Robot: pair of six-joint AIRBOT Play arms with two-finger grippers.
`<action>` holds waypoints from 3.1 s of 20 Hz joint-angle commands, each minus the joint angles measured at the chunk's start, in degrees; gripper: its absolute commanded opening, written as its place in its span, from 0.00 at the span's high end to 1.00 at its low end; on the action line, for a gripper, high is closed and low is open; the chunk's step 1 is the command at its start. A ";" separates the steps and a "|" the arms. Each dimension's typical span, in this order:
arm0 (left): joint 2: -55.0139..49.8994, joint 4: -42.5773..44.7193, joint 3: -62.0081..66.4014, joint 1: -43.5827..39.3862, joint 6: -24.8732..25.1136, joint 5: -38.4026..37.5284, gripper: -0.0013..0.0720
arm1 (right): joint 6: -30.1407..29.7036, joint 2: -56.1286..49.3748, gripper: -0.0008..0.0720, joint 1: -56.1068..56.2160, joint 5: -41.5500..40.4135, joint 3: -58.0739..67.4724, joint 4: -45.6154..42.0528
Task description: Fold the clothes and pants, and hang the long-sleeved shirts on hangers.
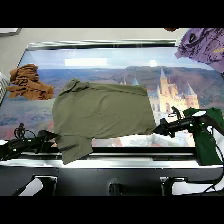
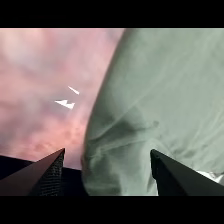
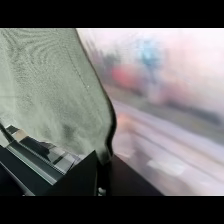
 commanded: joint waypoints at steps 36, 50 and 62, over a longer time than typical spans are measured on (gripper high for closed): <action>7.89 36.79 95.82 -20.04 -27.06 -0.59 0.97 | 14.45 30.88 0.95 23.89 -10.25 72.96 -25.55; 6.34 26.60 80.85 -20.52 -22.05 -6.91 0.96 | 21.86 26.73 0.95 23.89 -4.52 63.67 -27.58; -39.06 27.82 68.76 -34.21 -17.77 27.41 0.96 | 29.42 -17.73 0.95 23.89 -16.33 60.28 -36.63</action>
